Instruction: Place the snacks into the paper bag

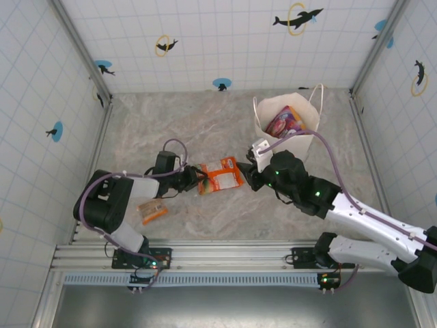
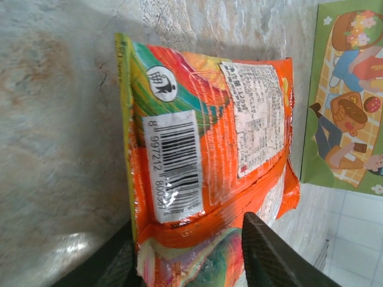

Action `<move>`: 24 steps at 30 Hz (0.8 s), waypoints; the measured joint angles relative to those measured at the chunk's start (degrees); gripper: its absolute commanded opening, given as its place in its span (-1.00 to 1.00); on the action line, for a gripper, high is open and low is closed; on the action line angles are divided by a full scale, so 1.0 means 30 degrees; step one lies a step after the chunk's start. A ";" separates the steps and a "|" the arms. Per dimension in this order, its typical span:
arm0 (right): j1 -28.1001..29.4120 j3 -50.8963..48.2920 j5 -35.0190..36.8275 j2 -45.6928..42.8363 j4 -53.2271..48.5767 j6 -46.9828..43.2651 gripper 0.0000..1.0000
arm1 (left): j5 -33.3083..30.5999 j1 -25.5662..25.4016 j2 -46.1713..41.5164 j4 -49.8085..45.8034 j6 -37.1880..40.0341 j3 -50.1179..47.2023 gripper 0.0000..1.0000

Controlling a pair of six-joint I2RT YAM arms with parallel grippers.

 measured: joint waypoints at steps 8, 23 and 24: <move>0.0066 -0.0299 0.0262 -0.0736 0.0080 0.0000 -0.14 | 0.0000 -0.0495 0.0933 0.0175 0.0036 0.0554 -0.66; -0.0226 -0.1122 0.1406 -0.2528 0.0984 -0.1996 -0.17 | -0.2229 -0.0670 -0.3031 -0.8612 0.6390 0.4794 -1.00; -0.0284 -0.1122 0.1362 -0.2477 0.0976 -0.2208 -0.16 | -0.2324 -0.0707 -0.3322 -0.9238 0.6914 0.5151 -1.00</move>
